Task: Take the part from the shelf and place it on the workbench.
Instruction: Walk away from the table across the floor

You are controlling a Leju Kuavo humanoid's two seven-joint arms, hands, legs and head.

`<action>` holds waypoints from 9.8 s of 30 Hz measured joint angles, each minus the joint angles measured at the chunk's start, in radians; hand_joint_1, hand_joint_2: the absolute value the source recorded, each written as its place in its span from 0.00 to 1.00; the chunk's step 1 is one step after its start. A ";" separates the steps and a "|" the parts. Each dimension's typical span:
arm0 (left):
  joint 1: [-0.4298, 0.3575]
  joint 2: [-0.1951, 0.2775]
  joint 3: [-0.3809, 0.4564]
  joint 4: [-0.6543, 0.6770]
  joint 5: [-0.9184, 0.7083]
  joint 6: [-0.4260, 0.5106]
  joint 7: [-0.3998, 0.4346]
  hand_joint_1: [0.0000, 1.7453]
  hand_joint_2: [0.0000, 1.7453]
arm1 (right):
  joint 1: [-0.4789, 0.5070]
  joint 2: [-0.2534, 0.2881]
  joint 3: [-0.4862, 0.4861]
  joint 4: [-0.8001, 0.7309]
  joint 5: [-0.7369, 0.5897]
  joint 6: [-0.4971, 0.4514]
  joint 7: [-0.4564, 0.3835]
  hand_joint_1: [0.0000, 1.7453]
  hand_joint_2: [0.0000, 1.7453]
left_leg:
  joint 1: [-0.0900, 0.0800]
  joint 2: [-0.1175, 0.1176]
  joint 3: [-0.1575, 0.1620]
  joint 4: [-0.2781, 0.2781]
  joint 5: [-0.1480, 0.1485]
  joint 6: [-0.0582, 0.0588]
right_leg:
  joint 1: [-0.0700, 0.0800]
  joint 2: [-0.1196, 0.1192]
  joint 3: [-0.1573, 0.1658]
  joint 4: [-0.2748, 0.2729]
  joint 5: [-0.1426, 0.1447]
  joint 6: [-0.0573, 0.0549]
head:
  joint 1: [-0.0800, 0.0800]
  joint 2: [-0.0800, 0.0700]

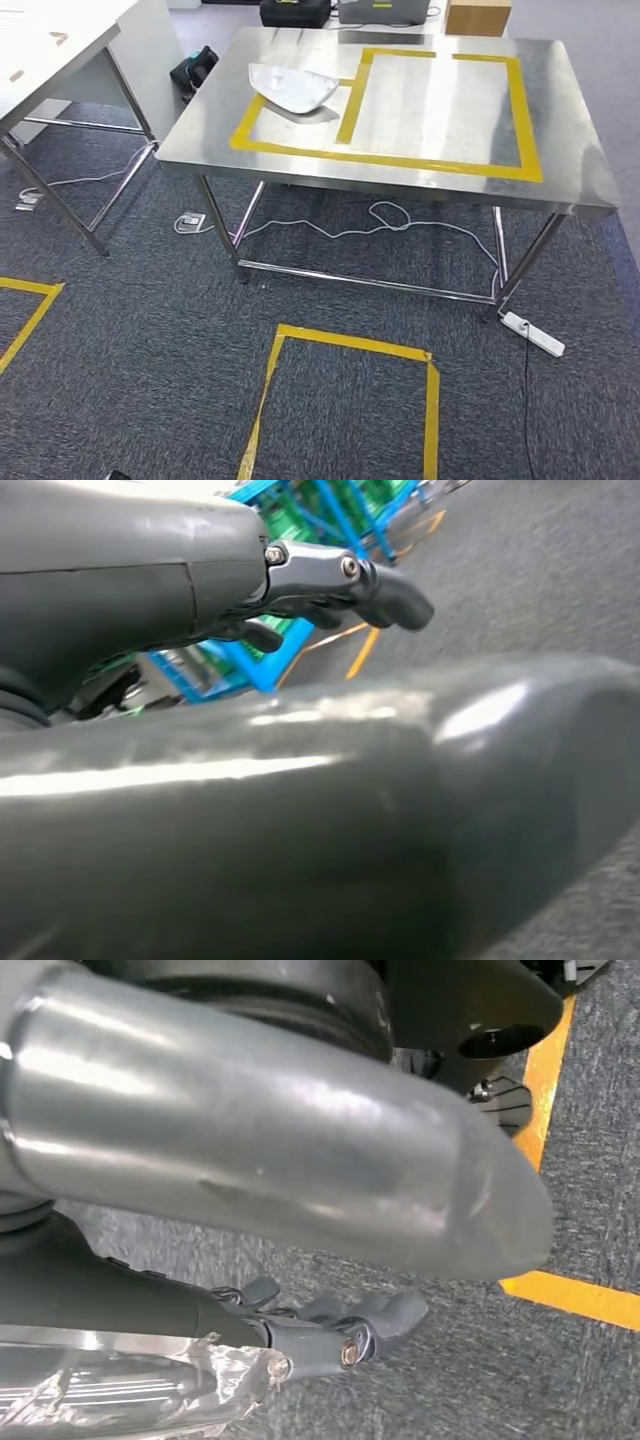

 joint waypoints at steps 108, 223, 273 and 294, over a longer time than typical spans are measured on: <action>-0.045 -0.005 0.031 0.069 -0.001 0.002 0.084 0.00 0.00 | 0.007 -0.029 0.023 0.019 0.224 -0.007 0.027 0.00 0.00 | -0.019 0.113 0.075 0.008 -0.082 0.045 | 0.030 -0.105 -0.029 0.021 -0.006 0.015 | 0.026 0.000; -0.050 -0.012 0.023 0.077 0.000 0.002 0.065 0.00 0.00 | 0.006 -0.038 0.039 0.020 0.189 0.002 0.030 0.00 0.00 | -0.015 0.086 -0.021 0.197 -0.134 -0.005 | 0.015 -0.077 -0.024 -0.020 0.043 -0.025 | 0.013 0.000; -0.054 0.012 0.048 0.090 0.000 0.002 0.082 0.00 0.00 | -0.001 -0.026 0.048 0.018 0.191 -0.004 0.031 0.00 0.00 | -0.020 0.004 0.064 0.002 -0.059 0.023 | 0.015 0.028 -0.033 -0.002 0.033 0.008 | 0.020 0.000; -0.060 0.012 0.055 0.125 0.004 0.002 0.048 0.00 0.00 | -0.005 -0.023 0.048 0.018 0.190 0.003 0.029 0.00 0.00 | -0.019 0.091 0.082 -0.006 -0.073 0.043 | 0.021 -0.051 -0.087 0.101 -0.027 0.020 | 0.016 0.000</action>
